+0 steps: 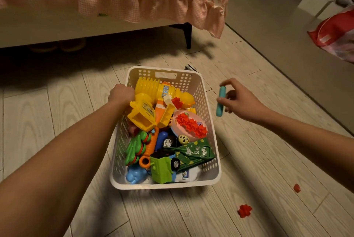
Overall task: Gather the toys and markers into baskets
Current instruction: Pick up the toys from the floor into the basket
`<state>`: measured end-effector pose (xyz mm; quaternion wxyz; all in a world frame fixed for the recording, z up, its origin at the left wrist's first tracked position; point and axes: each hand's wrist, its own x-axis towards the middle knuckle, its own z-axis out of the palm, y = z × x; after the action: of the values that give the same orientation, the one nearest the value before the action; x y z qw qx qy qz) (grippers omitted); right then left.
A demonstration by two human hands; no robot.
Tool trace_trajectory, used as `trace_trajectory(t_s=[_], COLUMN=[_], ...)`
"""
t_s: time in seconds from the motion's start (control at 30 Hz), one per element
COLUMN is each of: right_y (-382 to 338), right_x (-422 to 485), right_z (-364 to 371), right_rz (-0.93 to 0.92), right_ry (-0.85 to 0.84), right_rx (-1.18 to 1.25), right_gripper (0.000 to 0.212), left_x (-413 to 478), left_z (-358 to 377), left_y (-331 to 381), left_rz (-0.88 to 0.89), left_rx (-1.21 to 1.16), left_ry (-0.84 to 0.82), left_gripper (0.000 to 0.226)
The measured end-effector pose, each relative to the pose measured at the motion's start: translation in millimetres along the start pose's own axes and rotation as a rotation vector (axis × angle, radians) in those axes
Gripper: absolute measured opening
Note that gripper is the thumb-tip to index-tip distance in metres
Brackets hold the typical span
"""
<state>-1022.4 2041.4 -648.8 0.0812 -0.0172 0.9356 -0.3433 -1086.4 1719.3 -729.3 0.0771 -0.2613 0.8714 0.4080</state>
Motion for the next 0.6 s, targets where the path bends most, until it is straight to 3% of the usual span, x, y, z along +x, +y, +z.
trace_trajectory(t_s=[0.17, 0.27, 0.5, 0.6], right_y=[-46, -49, -53, -48], right_x=[-3, -7, -12, -11], right_z=[25, 47, 64, 48], right_rz=[-0.071, -0.098, -0.195, -0.189], right_ry=[-0.189, -0.267, -0.25, -0.065], right_rx=[0.087, -0.038, -0.176, -0.129], right_gripper=[0.036, 0.041, 0.038, 0.025], left_x=[-2, 0, 6, 8], left_z=[-1, 1, 5, 7], left_y=[2, 1, -3, -3], left_rz=[-0.006, -0.008, -0.01, -0.026], left_rx=[-0.004, -0.015, -0.002, -0.027], left_ry=[-0.009, -0.022, -0.002, 0.0], left_gripper=[0.031, 0.031, 0.025, 0.026])
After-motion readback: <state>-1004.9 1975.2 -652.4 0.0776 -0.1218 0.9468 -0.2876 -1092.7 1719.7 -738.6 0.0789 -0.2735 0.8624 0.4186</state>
